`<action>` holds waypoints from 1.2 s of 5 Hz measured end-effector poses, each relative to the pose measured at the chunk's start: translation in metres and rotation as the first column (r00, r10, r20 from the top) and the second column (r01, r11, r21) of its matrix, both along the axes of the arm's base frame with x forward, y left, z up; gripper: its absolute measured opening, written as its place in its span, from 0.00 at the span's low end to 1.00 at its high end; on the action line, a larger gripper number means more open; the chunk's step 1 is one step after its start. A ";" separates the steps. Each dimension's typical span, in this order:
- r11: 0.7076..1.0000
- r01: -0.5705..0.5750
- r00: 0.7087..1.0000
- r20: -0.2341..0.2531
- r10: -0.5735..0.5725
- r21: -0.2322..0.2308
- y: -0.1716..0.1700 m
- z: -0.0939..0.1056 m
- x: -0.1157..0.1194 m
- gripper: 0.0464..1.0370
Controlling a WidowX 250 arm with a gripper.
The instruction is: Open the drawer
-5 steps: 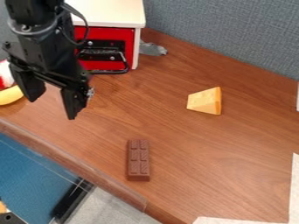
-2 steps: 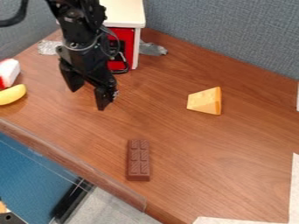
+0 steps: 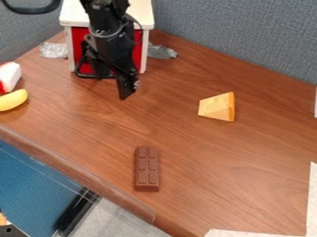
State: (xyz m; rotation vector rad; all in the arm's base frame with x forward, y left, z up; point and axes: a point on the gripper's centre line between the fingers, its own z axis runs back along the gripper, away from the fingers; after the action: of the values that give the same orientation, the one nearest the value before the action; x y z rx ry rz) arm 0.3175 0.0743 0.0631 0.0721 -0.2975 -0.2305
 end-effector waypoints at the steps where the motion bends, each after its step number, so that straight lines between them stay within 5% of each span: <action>1: 0.997 0.076 0.997 0.015 -0.077 0.015 -0.001 0.014 0.013 0.96; 3: 0.976 0.213 0.976 -0.051 -0.211 0.053 0.001 0.011 0.016 0.96; 6: 0.929 0.364 0.931 -0.052 -0.361 0.071 0.020 0.005 0.013 0.96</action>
State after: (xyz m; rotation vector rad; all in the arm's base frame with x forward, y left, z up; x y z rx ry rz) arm 0.3308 0.0939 0.0681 0.0909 -0.2617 -0.6119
